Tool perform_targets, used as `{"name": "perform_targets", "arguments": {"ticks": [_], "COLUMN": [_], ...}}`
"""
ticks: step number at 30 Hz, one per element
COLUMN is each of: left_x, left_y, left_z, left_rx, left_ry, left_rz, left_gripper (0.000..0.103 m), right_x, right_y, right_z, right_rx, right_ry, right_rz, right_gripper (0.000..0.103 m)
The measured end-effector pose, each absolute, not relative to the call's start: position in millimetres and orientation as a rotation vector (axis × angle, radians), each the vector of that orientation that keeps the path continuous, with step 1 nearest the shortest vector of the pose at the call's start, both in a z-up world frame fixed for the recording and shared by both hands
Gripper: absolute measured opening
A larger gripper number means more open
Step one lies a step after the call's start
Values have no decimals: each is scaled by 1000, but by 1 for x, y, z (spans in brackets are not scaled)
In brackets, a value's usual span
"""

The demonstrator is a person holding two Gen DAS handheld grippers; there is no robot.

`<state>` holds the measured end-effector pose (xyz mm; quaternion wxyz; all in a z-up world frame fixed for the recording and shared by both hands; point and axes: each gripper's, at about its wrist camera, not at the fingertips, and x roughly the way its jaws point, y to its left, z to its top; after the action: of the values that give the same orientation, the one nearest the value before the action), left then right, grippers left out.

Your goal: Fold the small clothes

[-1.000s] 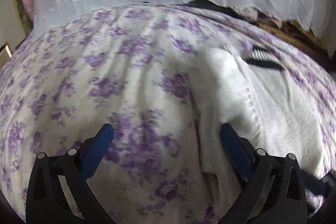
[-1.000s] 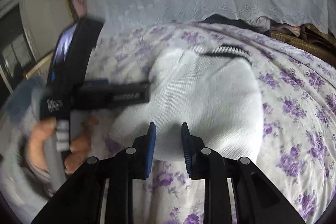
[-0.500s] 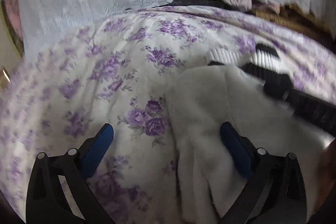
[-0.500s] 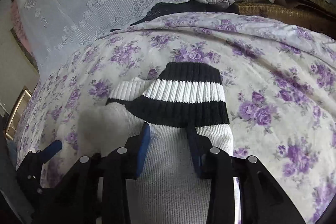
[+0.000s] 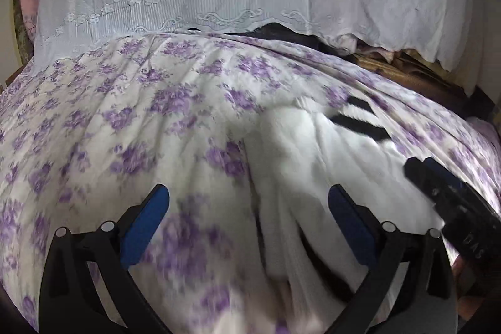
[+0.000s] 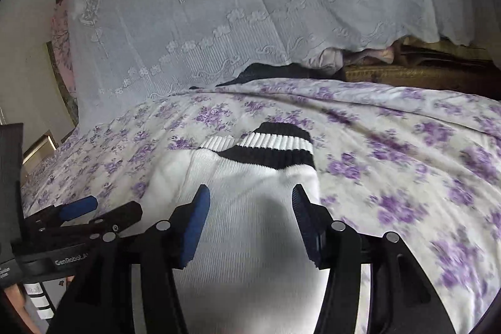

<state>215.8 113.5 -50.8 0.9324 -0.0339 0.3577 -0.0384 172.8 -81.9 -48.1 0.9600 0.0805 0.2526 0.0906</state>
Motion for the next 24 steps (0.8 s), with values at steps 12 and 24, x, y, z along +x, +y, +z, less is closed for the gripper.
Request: {"name": "perform_targets", "arguments": {"ticks": [12, 24], "left_x": [176, 143], "left_y": [109, 90], "left_z": [-65, -48], "left_rx": [10, 125], "left_ry": [759, 632], "left_rz": [67, 138], "left_gripper": [99, 98], "right_x": [159, 144], "right_y": [-128, -126], "right_z": [-90, -88], "right_rx": [372, 318], "right_ry": [740, 724], "right_rz": [231, 190], "right_gripper": [72, 76]}}
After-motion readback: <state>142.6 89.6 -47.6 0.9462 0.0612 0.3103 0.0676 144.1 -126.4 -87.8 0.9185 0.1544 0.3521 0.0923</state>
